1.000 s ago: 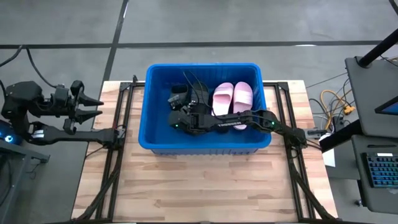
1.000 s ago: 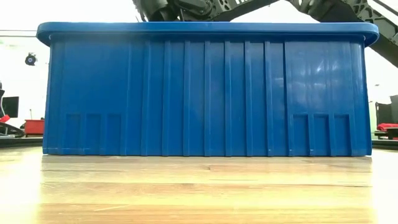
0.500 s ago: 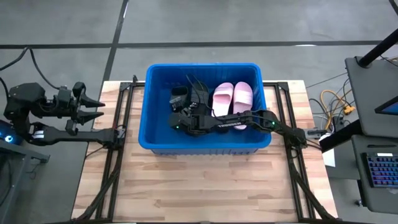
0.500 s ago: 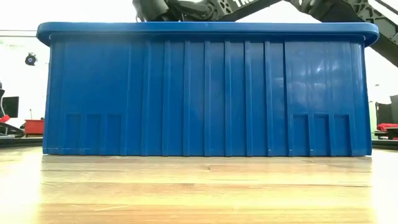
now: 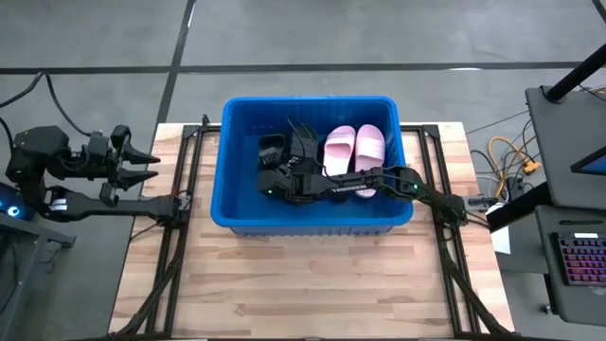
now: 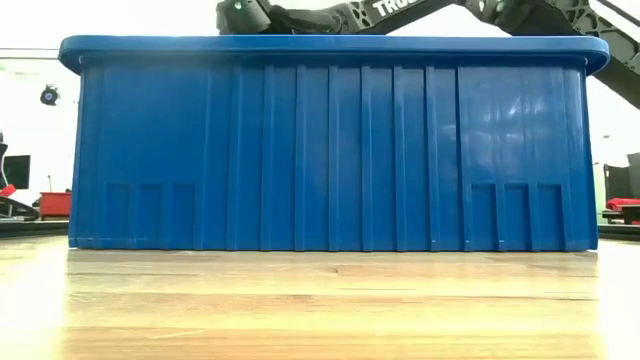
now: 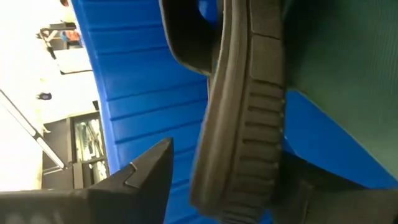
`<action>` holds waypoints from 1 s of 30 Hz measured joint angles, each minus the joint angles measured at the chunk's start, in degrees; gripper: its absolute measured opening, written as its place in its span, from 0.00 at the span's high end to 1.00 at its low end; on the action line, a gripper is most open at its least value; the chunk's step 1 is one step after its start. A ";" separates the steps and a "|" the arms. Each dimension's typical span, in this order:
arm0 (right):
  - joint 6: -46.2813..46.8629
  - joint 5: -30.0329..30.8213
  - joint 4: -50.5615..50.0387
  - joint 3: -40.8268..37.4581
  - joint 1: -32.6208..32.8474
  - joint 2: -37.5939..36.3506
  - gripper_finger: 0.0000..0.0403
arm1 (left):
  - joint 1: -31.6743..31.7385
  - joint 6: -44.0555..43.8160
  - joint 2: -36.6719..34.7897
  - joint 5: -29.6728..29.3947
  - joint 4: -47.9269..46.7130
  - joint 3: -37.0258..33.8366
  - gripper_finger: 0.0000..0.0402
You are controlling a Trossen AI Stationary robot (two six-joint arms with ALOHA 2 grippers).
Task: Pick and place slides into bin
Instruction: Put the black slide into the bin
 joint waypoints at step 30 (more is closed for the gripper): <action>7.07 -14.51 -8.08 3.69 -0.55 -0.37 0.23 | -0.02 0.00 -0.19 0.90 -0.01 0.00 0.64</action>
